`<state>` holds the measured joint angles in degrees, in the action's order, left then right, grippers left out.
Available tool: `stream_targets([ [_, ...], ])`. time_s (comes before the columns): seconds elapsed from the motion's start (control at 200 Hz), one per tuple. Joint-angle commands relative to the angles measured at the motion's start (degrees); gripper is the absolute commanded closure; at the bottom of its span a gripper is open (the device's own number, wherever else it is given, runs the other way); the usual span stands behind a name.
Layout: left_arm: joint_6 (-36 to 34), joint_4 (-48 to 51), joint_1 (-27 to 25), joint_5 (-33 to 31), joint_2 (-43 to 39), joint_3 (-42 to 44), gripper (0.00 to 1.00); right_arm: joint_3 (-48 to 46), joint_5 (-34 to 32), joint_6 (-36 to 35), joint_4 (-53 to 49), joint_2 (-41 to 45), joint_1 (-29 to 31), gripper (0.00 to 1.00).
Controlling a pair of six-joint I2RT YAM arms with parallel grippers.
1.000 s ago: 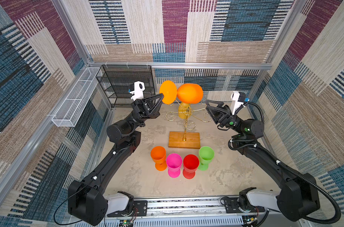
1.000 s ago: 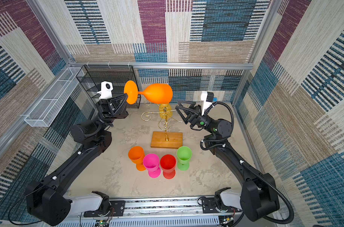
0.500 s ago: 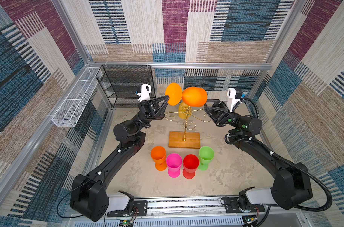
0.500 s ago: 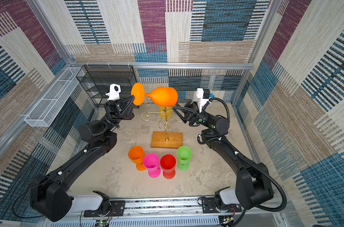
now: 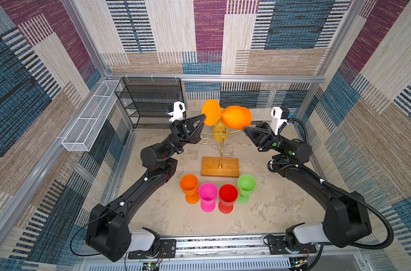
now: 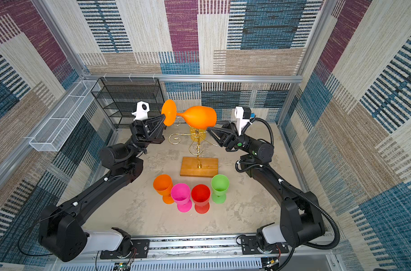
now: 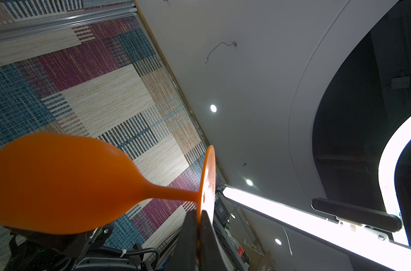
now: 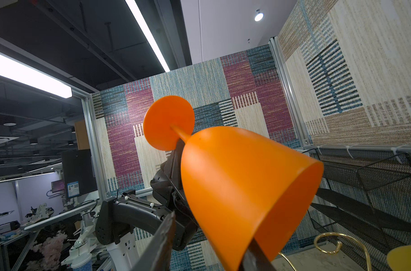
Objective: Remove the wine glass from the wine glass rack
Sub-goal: 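Close the right gripper on the orange glass's bowl while the left holds its foot, then open the left gripper and carry the orange glass down with the right gripper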
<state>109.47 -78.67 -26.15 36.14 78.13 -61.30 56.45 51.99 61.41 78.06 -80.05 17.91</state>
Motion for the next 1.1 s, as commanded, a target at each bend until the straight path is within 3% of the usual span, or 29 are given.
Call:
stream_targets([
  [0.0, 0.3, -2.1, -0.2, -1.3, 0.5, 0.3, 1.00, -0.9, 0.2, -0.3, 2.3, 1.0, 0.0, 0.61],
  [0.26, 1.0, -2.1, -0.5, -2.4, 1.3, 0.6, 1.00, -3.4, -0.5, -1.7, 1.0, 3.5, -0.1, 0.69],
  [0.596, 1.4, -2.1, -1.9, -3.4, 1.9, 1.0, 0.96, -4.1, -1.1, -3.2, -1.8, 4.8, 0.0, 0.89],
  [0.671, 1.4, -2.1, -2.1, -4.8, 1.9, 1.4, 0.91, -4.5, -1.9, -3.1, -2.4, 5.3, -0.1, 0.94],
  [0.791, 1.5, -2.1, -2.4, -6.0, 1.6, 2.6, 0.72, -4.8, -3.2, -1.4, -3.1, 5.9, 0.0, 1.00],
  [0.911, 1.1, -2.1, -2.5, -6.3, 1.4, 3.1, 0.56, -4.0, -4.6, -1.0, -7.4, 7.0, 0.0, 1.00],
  [1.002, 0.5, -2.1, -2.6, -6.4, 1.2, 3.3, 0.50, -3.4, -6.9, -4.4, -15.2, 9.7, -0.1, 1.00],
  [1.097, -0.7, -2.1, -2.6, -6.1, 0.9, 3.4, 0.49, -2.4, -10.5, -10.3, -26.1, 13.9, -0.1, 1.00],
])
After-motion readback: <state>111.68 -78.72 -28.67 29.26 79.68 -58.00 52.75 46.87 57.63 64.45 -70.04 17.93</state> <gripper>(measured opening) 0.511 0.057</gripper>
